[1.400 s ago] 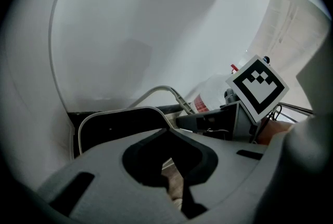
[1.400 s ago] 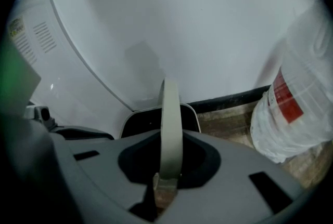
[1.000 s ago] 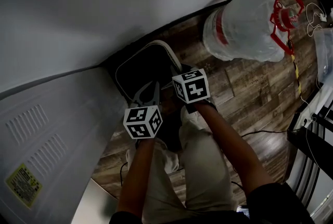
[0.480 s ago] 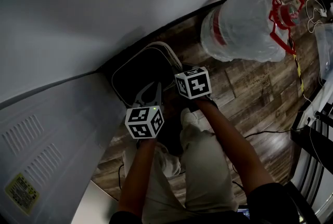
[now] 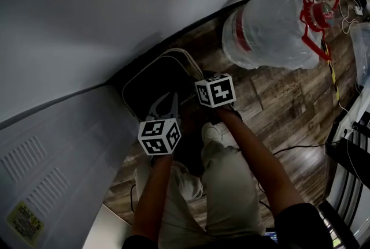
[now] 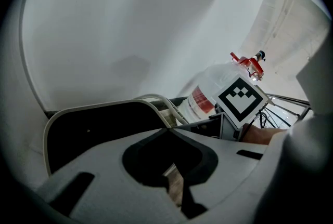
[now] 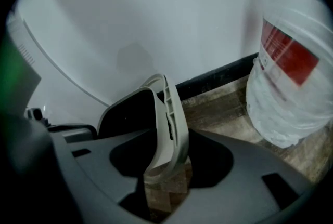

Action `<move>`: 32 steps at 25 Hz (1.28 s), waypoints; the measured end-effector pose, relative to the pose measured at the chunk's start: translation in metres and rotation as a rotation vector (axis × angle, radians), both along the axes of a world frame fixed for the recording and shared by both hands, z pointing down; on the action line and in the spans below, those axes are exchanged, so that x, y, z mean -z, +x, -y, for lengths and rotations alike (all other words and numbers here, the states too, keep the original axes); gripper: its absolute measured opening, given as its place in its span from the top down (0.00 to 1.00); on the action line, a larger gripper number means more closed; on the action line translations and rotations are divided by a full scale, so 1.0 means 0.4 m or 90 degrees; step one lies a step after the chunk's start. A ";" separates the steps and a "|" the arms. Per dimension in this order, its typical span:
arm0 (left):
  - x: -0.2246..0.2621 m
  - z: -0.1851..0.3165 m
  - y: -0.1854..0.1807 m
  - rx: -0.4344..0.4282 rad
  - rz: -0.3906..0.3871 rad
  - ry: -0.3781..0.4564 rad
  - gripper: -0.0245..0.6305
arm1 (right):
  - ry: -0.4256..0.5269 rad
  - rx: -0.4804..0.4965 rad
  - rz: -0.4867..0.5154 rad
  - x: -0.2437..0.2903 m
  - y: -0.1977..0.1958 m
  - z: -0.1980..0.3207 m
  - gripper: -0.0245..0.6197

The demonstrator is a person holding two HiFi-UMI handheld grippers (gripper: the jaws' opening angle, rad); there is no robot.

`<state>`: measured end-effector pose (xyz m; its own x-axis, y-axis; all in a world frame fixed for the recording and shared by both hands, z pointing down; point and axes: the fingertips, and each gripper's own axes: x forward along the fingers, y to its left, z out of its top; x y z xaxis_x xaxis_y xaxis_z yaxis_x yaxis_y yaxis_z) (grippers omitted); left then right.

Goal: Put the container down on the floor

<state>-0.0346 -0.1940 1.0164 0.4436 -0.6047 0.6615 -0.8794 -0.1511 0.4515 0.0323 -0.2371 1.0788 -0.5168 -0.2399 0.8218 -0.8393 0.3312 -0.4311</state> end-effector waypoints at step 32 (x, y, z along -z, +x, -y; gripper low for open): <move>0.148 -0.008 0.011 -0.011 -0.002 -0.023 0.94 | -0.017 -0.009 -0.032 0.150 0.025 -0.039 0.64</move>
